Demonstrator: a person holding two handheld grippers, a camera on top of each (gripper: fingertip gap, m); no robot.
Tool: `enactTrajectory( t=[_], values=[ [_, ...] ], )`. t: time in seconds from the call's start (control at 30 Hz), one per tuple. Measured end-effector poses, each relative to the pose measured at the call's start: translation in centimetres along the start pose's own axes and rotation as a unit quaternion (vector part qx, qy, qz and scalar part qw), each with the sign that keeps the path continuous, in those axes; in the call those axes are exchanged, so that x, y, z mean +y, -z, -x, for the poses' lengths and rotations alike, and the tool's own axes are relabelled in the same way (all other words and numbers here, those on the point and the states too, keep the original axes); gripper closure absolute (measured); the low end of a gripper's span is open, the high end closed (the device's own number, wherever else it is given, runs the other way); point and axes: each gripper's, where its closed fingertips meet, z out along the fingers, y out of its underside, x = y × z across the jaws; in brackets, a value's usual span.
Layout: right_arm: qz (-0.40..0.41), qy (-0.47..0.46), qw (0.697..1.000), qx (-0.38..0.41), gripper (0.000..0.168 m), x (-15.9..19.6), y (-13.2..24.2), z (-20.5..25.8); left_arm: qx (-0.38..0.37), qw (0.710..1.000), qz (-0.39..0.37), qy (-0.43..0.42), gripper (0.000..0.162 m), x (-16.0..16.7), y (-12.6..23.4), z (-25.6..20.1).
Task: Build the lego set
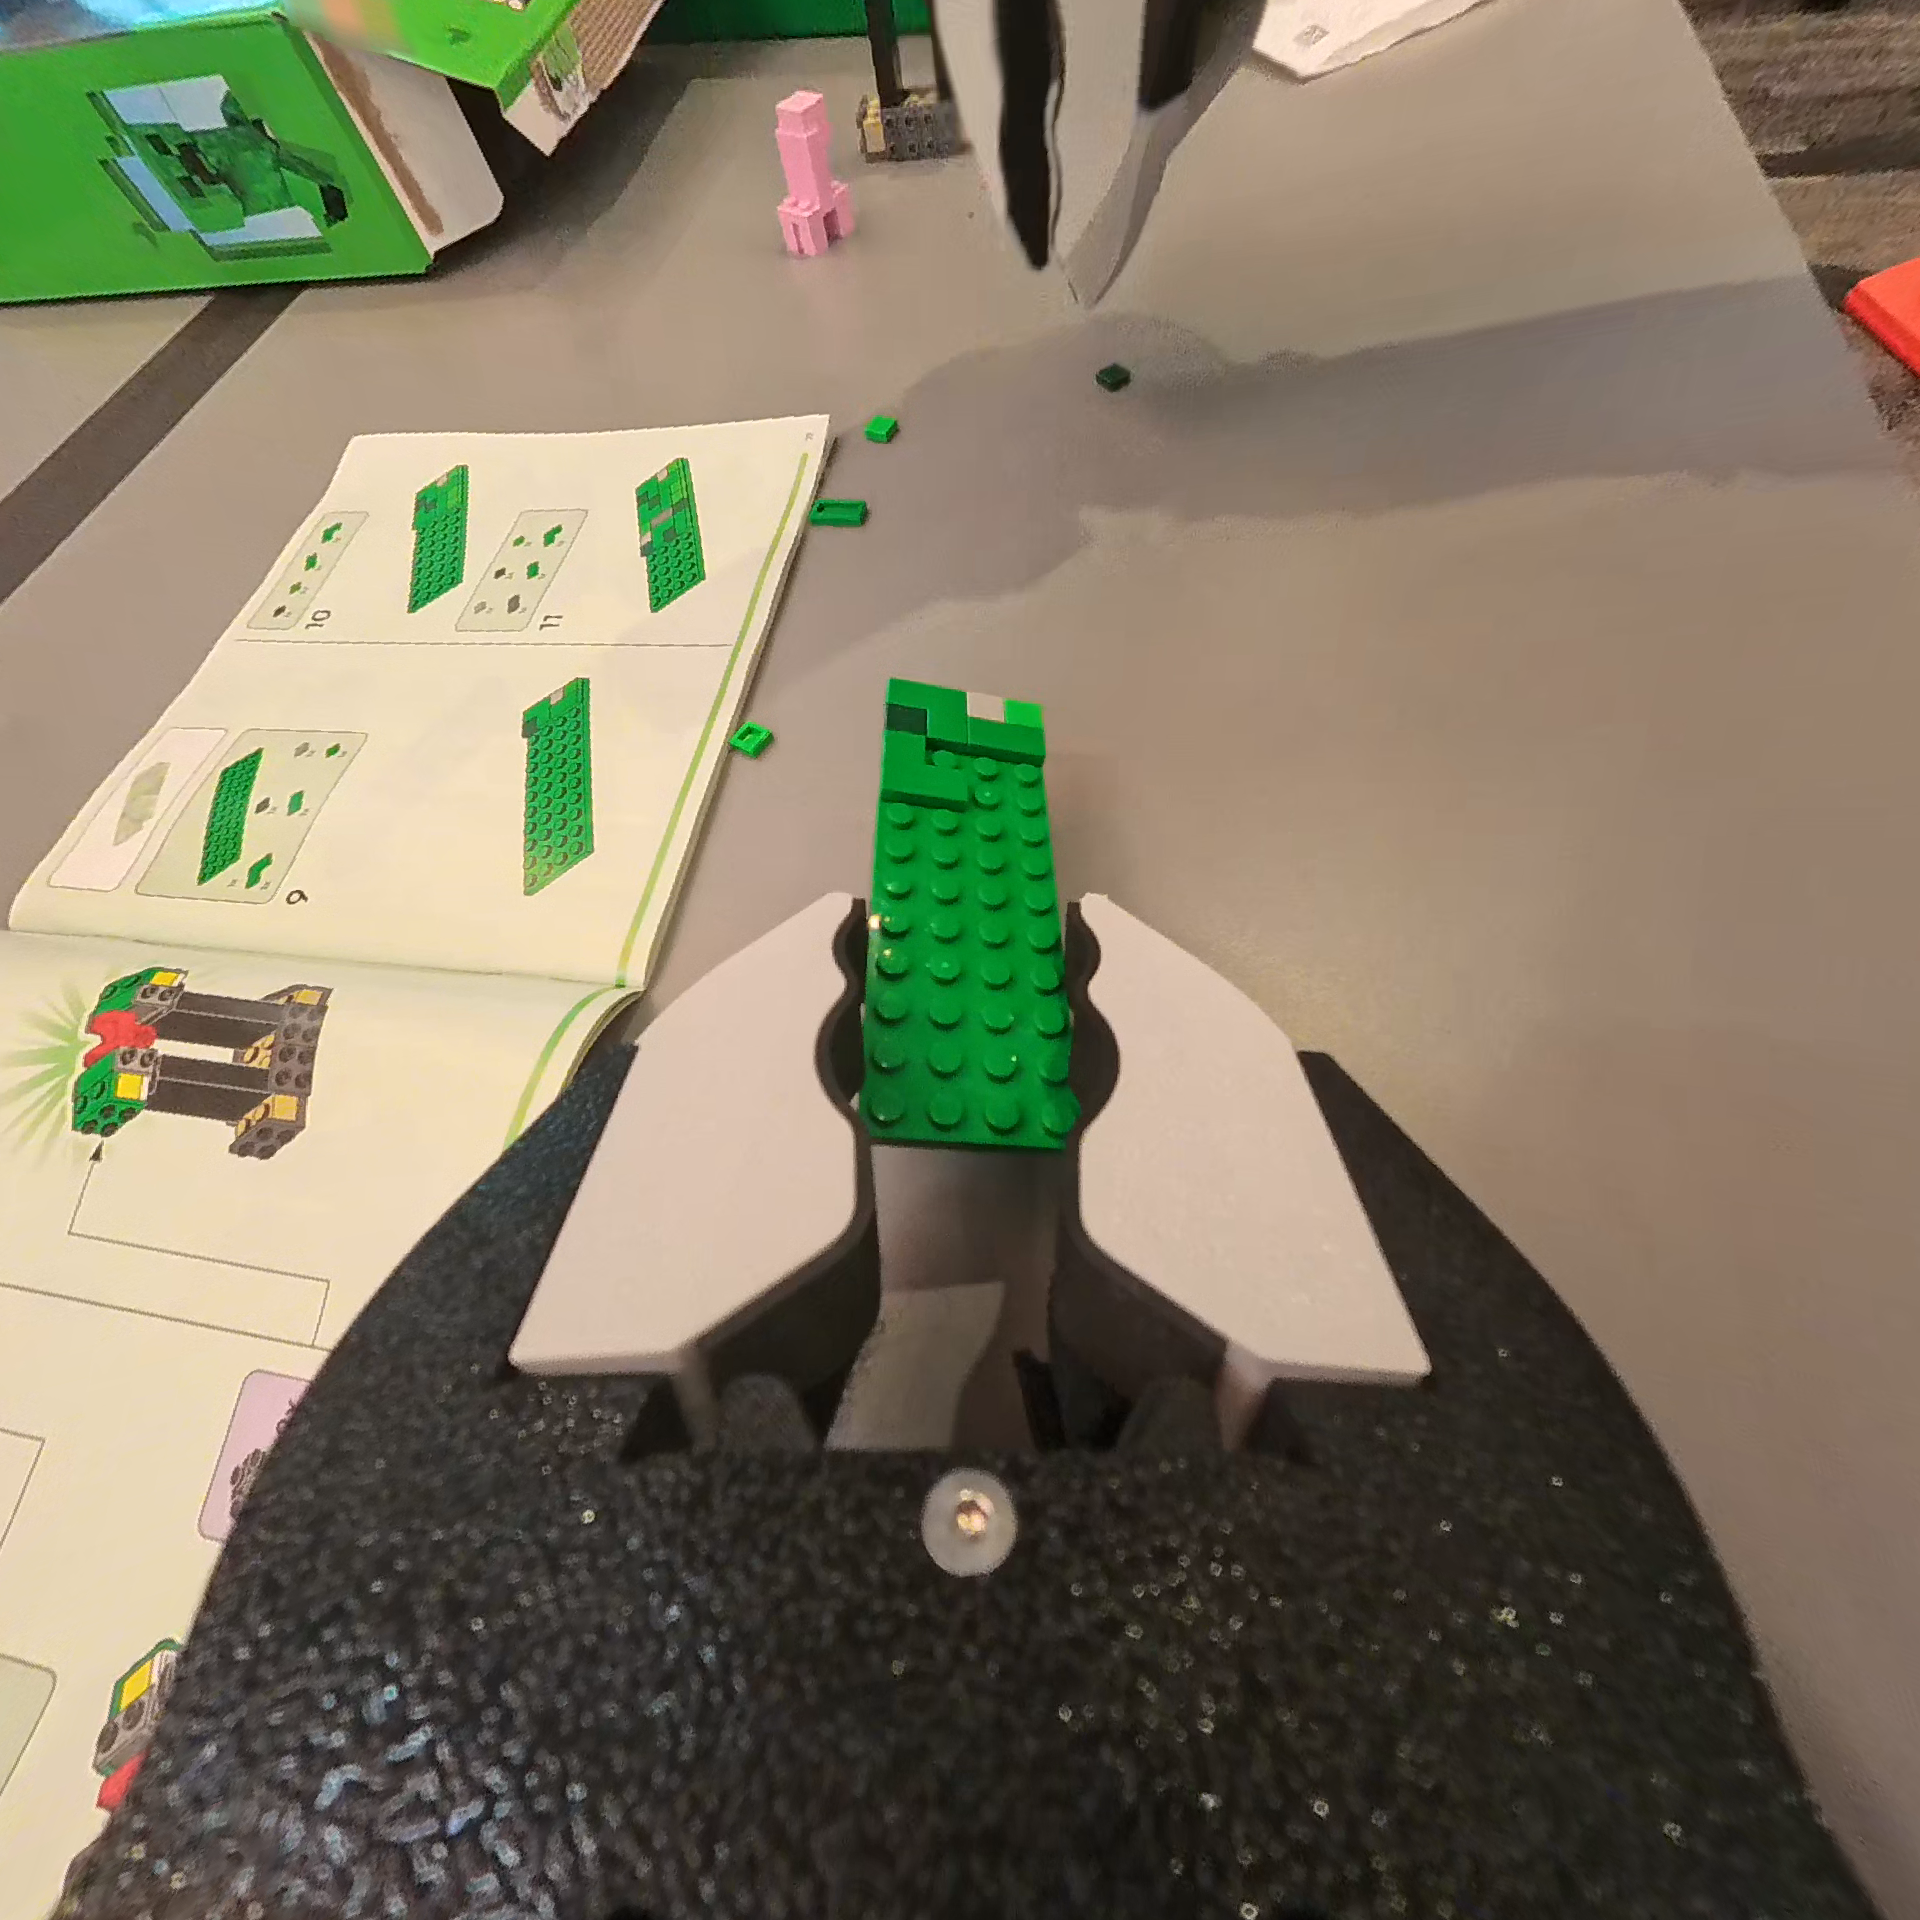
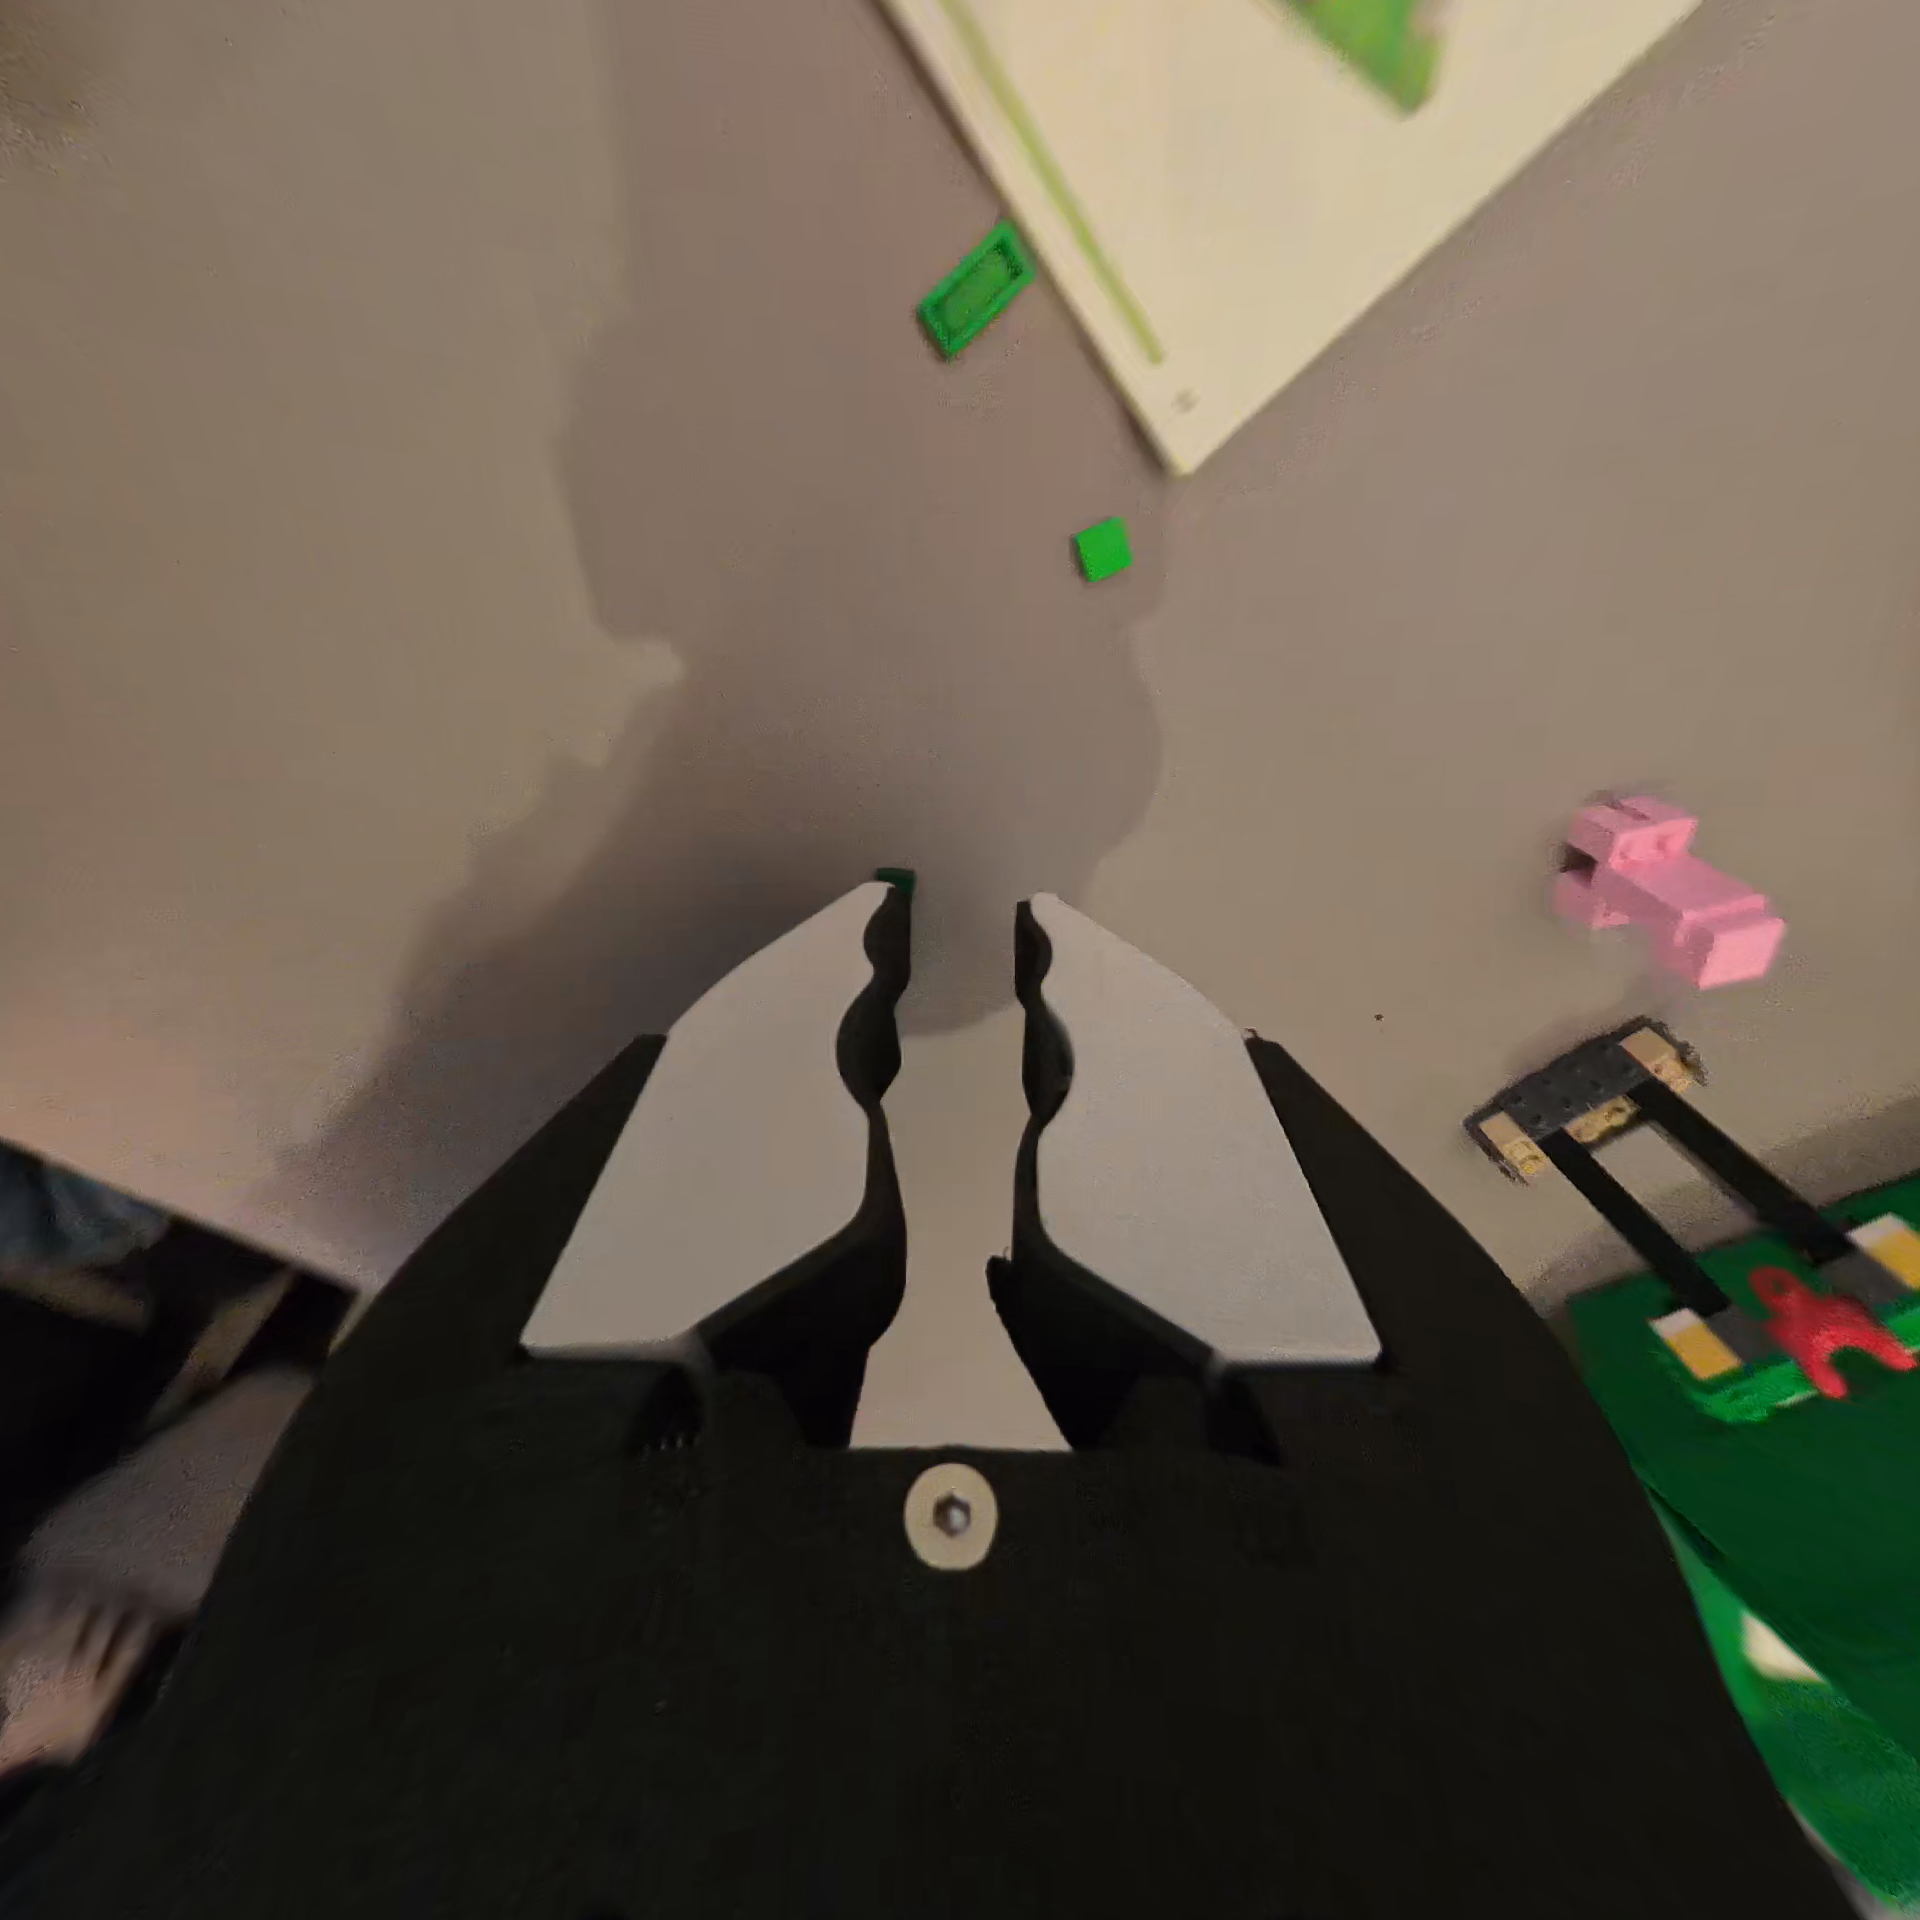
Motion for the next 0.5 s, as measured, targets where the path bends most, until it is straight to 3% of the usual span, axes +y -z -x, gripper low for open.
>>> enactTrajectory(
  t=[0.07, 0.2, 0.3, 0.37, 0.5],
  values=[
    [-0.115, -0.012, 0.993, 0.017, 0.149, 0.2, 0.5, -0.1, 0.002, 1.0, -0.006, 0.001, 0.126, -0.2, 0.1, 0.0],
    [-0.313, -0.025, 0.948, 0.059, 0.149, 0.9, 1.0, 0.6, 0.001, 1.0, -0.011, 0.008, 0.127, -0.3, 0.1, 0.1],
    [-0.344, -0.068, 0.932, 0.091, 0.149, 2.3, 0.3, 0.3, 0.014, 1.0, -0.017, 0.014, 0.126, -0.5, 0.0, -0.1],
    [-0.351, -0.081, 0.929, 0.086, 0.149, 2.6, -0.2, 0.4, 0.066, 0.997, -0.018, 0.033, 0.126, -1.1, -0.2, -1.0],
    [-0.39, -0.05, 0.917, 0.065, 0.148, 1.9, -0.4, 1.2, 0.068, 0.997, -0.033, 0.035, 0.127, -3.2, -1.0, -0.2]
  ],
)
